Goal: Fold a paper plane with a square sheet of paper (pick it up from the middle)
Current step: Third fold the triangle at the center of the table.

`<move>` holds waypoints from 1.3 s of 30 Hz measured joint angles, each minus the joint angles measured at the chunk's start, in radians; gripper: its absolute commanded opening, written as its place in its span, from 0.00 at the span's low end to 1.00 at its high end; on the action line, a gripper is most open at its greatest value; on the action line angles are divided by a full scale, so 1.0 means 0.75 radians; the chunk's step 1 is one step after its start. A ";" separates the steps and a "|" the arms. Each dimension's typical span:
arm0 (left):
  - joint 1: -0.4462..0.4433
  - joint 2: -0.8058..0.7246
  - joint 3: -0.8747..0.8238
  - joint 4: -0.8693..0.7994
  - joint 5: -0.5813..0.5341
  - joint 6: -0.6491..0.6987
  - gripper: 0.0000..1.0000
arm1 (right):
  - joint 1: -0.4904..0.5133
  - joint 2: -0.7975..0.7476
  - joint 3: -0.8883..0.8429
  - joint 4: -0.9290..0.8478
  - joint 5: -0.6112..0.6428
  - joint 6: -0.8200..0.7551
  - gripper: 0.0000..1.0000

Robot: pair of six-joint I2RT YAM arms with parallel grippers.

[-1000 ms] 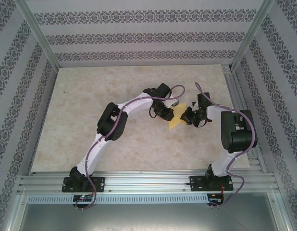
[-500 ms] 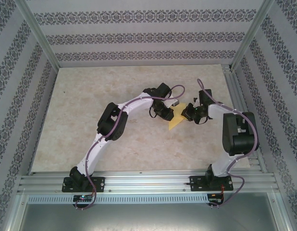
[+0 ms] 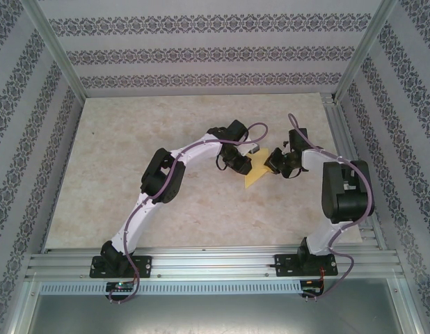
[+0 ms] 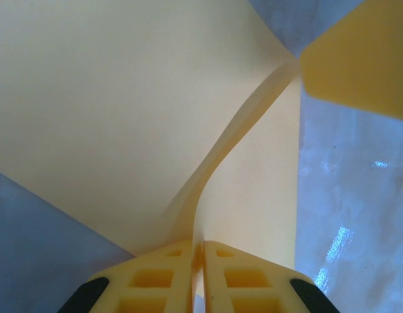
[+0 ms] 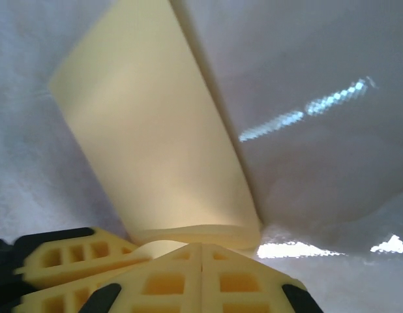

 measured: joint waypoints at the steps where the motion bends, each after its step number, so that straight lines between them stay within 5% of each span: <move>1: 0.000 0.000 0.000 0.000 0.000 0.000 0.14 | 0.000 -0.016 -0.001 0.016 0.000 0.012 0.05; 19: 0.000 0.001 0.000 -0.002 0.000 0.001 0.14 | -0.009 0.071 -0.095 0.207 -0.010 0.148 0.04; 30: 0.003 0.001 0.000 -0.002 0.000 0.001 0.14 | 0.000 -0.115 -0.187 0.254 -0.047 0.150 0.07; 39: 0.003 0.001 0.002 -0.003 0.000 0.000 0.14 | 0.070 -0.057 -0.273 0.308 -0.100 0.179 0.05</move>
